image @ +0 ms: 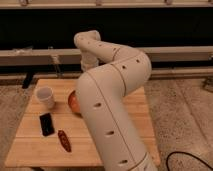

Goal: Place the white sponge in the ceramic bowl

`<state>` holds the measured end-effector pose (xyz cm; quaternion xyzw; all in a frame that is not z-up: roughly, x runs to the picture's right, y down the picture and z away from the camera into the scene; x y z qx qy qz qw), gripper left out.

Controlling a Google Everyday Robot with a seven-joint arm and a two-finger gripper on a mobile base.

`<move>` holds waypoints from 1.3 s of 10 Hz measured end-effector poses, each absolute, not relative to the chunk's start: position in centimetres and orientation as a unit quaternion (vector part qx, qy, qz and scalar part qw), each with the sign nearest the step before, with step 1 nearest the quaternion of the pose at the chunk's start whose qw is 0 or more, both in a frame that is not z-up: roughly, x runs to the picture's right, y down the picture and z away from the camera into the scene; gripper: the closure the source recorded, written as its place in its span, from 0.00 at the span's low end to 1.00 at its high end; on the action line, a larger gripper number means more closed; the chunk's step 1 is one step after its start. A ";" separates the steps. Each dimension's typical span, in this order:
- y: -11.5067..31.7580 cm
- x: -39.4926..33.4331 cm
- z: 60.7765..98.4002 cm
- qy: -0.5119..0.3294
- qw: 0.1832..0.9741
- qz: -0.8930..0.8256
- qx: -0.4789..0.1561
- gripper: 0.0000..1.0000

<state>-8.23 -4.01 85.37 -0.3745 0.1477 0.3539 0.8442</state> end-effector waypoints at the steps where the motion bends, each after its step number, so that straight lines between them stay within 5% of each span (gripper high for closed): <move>1: -3.3 -8.1 85.7 0.148 0.844 0.355 -0.374 1.00; 4: -2.3 -8.3 86.5 0.146 0.845 0.357 -0.371 0.98; 9: -2.3 -9.2 85.4 0.138 0.847 0.354 -0.371 0.54; 12: -2.2 -9.6 85.1 0.136 0.848 0.354 -0.370 0.48; 13: -2.1 -9.7 84.9 0.136 0.848 0.354 -0.371 0.38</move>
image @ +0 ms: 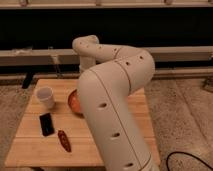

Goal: Place the white sponge in the ceramic bowl

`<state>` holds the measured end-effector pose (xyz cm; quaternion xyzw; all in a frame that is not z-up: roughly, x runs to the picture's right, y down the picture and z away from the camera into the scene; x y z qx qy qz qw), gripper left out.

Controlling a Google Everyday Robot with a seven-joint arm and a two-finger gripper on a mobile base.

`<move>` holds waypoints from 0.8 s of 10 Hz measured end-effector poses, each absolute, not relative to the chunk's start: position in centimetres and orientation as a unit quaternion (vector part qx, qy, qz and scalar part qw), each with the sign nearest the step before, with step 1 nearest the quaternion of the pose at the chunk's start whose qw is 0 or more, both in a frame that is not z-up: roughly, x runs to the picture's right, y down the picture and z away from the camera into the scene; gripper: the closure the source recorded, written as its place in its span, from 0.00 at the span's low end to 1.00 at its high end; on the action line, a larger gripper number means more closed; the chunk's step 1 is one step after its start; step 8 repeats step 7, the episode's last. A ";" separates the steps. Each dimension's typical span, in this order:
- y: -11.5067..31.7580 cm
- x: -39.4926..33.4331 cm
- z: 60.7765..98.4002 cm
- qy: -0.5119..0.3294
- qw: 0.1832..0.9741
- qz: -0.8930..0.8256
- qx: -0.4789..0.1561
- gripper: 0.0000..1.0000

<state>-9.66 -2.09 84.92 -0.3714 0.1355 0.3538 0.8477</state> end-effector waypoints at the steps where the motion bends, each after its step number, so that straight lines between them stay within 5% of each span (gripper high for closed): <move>1: -1.9 -9.9 85.1 0.133 0.848 0.354 -0.371 0.30; 4: -1.6 -10.2 84.9 0.130 0.850 0.352 -0.370 0.27; 6: -1.4 -10.3 84.7 0.128 0.851 0.351 -0.370 0.12; 8: -1.2 -10.5 84.7 0.126 0.851 0.351 -0.370 0.07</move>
